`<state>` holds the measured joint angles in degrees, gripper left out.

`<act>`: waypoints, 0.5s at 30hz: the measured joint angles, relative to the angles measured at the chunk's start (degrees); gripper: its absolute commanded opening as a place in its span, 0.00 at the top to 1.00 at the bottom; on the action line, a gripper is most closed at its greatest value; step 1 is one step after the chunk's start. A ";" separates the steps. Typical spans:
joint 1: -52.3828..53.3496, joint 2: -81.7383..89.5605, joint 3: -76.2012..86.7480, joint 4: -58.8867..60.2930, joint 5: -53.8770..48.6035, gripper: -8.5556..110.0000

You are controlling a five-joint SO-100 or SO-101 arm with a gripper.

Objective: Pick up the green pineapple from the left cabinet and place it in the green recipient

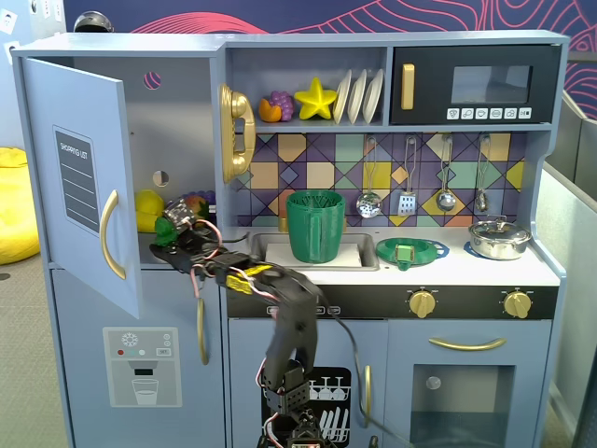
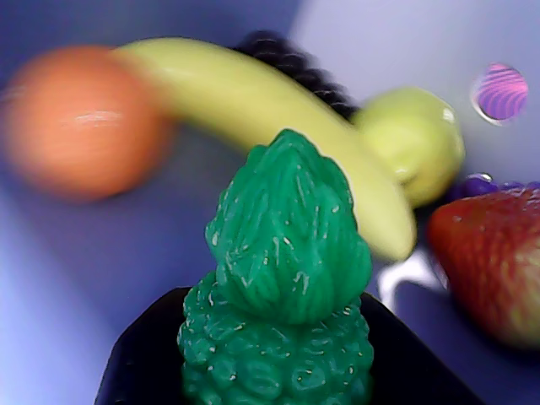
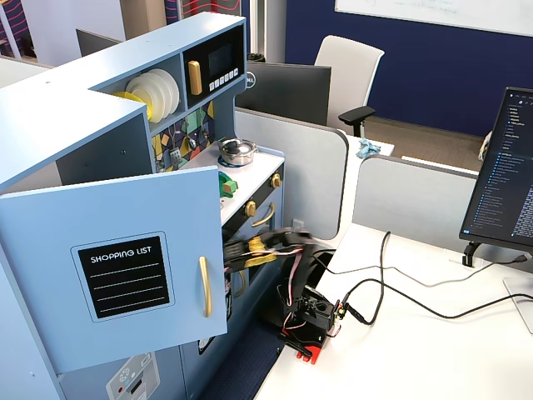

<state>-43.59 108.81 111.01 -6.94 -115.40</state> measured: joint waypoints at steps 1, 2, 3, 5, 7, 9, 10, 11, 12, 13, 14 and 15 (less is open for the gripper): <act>-0.44 5.10 2.64 2.81 -0.18 0.93; -0.62 10.11 5.01 5.98 -0.18 0.93; -0.62 15.12 7.12 9.32 0.09 0.93; -0.09 25.14 10.37 16.08 1.23 0.93; 0.70 34.28 12.04 22.59 2.81 0.93; 3.08 41.84 12.04 28.92 4.39 0.93; 4.83 45.26 11.95 32.08 5.19 0.93; 6.94 48.43 11.95 35.16 5.71 0.93; 9.32 50.89 11.95 38.06 6.24 0.93; 11.69 52.21 11.69 40.69 6.77 0.93; 14.33 52.91 11.16 43.15 7.29 0.93; 16.96 53.17 10.55 45.35 7.91 0.93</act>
<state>-26.63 161.98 121.55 38.41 -107.49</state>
